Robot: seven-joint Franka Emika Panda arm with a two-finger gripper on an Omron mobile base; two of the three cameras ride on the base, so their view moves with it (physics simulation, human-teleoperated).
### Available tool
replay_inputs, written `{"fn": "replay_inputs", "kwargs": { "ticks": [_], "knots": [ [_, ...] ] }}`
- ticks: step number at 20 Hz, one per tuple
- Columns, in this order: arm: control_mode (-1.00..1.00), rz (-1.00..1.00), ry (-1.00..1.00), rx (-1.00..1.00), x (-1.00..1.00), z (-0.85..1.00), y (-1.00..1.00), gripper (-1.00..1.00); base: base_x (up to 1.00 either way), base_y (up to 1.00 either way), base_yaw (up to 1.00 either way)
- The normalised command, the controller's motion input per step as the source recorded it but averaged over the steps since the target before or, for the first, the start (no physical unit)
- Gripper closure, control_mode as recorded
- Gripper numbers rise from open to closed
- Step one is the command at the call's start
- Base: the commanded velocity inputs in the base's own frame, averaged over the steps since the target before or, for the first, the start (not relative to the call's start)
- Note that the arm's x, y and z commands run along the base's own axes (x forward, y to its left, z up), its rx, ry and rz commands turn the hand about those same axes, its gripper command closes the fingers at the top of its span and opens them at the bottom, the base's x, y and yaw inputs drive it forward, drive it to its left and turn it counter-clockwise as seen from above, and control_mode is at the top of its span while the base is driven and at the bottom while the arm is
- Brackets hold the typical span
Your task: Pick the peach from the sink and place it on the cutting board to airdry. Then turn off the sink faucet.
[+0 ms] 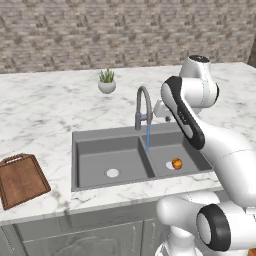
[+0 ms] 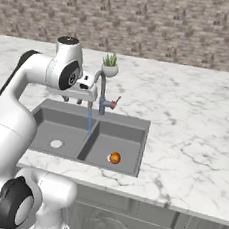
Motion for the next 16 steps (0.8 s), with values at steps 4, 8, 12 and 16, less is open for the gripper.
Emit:
{"fn": "replay_inputs", "kwargs": {
  "ticks": [4, 8, 12, 16],
  "knots": [
    [-1.00, 0.00, 0.00, 0.00, -0.03, 0.00, 0.01, -1.00, 0.00, 0.00, 0.00],
    [-1.00, -0.03, 0.00, 0.11, -0.47, -0.04, -0.05, -1.00, 0.00, 0.00, 0.00],
    [-1.00, -0.07, -0.02, 0.14, -0.63, -0.01, -0.19, -1.00, 0.00, 0.00, 0.00],
    [-1.00, -0.07, 0.00, 0.01, -0.31, -0.08, -0.14, -1.00, 0.00, 0.00, 0.00]
  ]
}}
